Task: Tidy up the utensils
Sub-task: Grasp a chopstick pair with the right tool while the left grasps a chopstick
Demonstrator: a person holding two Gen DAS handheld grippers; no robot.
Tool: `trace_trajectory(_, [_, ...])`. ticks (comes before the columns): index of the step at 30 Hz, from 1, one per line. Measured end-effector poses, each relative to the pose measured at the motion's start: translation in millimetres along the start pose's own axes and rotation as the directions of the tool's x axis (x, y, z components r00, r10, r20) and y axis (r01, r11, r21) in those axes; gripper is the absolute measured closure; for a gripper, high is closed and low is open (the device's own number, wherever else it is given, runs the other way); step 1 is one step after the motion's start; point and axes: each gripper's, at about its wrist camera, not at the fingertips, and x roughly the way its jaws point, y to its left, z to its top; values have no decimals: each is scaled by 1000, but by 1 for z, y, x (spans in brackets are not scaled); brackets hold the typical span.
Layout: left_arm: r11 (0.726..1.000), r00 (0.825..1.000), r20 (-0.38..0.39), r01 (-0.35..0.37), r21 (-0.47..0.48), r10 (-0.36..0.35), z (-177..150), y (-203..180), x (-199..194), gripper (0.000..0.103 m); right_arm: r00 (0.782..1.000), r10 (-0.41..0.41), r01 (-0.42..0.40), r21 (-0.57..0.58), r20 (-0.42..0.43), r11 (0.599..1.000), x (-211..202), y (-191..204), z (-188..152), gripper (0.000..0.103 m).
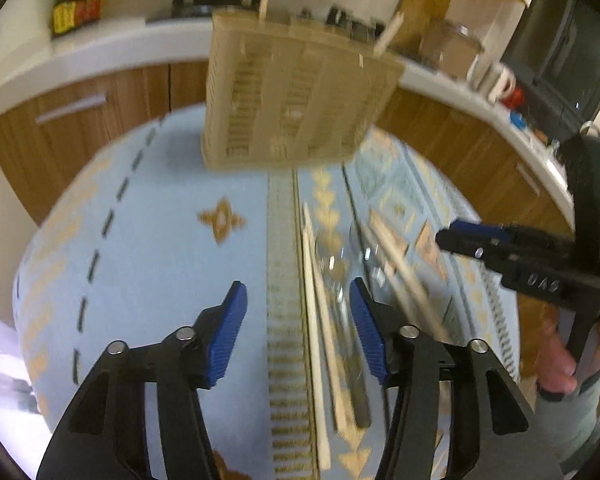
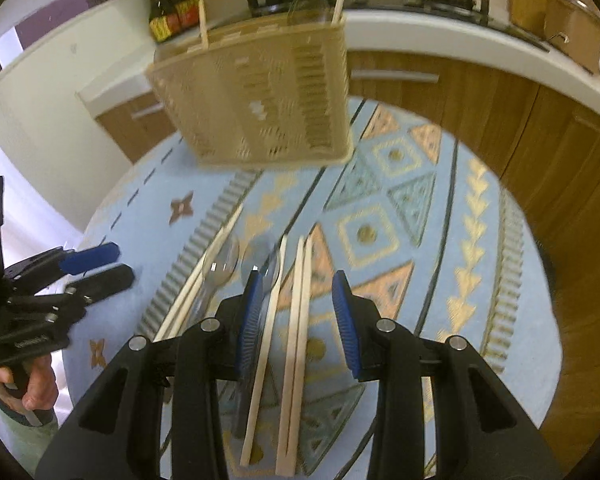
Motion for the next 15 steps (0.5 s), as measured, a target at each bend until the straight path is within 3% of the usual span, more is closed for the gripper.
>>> trace_trajectory(6, [997, 987, -161, 2, 78, 11, -15, -6, 36, 68, 998, -5, 5, -2, -60, 1000, 10, 4, -9, 70])
trace_trajectory(11, [978, 976, -188, -74, 196, 111, -9, -20, 47, 79, 994, -8, 8, 2, -111, 1000, 19, 0, -14, 70])
trace_trajectory(15, [977, 976, -189, -72, 200, 110, -5, -19, 49, 83, 991, -7, 6, -5, -131, 1000, 22, 0, -20, 71])
